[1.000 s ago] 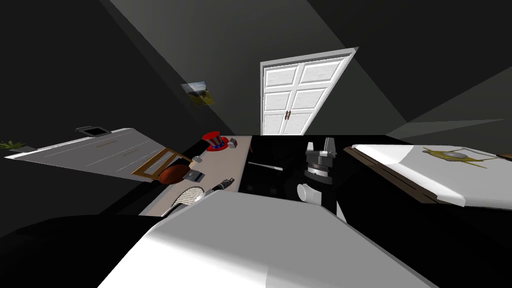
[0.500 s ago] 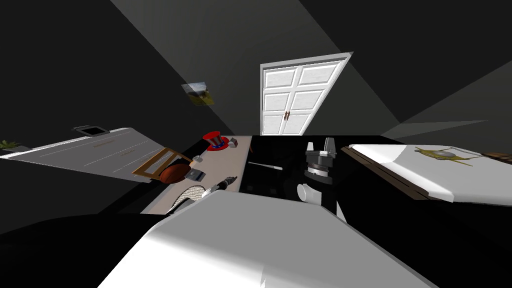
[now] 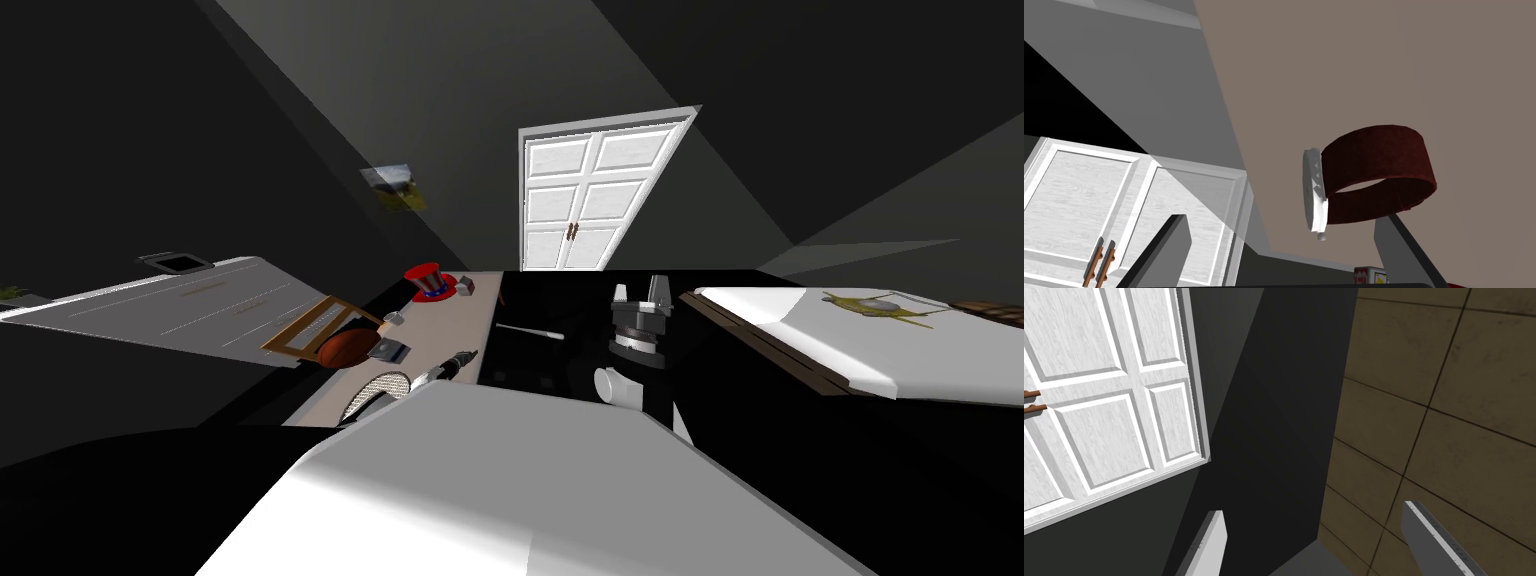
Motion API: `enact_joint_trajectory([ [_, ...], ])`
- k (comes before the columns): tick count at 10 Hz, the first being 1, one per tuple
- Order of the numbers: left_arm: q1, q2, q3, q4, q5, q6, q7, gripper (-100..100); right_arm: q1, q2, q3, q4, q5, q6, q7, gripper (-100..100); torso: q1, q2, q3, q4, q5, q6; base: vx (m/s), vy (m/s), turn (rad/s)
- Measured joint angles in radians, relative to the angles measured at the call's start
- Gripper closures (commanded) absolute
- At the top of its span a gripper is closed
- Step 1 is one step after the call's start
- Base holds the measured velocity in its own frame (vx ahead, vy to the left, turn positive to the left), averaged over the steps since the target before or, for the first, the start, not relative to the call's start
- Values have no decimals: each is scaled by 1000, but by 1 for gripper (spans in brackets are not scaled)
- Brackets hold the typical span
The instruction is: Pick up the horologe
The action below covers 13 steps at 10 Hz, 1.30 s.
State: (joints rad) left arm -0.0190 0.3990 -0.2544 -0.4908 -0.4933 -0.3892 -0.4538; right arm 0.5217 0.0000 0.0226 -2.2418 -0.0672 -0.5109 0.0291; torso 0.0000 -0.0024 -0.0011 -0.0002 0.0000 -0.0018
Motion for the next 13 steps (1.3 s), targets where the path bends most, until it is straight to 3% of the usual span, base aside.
enact_joint_trajectory([
  [5, 0, 0, 0, 0, 0, 0, 0, -100, 0, 0, 0, 0, 0, 0, 0, 0, 0, 0, 0, 0, 0, 0, -3, -2, -7],
  [10, -5, -33, 90, 52, 28, -10, -66, -100, 0, 0, 0, 0, 0, 0, 0, 0, -3, 3, 2, 1, -1, 0, -30, -30, -99],
  [13, -10, -41, 111, 73, 35, -19, -88, -100, 0, 0, 0, 0, 0, 0, 0, 0, 0, 0, 0, 0, 0, 0, 2, 2, 7],
])
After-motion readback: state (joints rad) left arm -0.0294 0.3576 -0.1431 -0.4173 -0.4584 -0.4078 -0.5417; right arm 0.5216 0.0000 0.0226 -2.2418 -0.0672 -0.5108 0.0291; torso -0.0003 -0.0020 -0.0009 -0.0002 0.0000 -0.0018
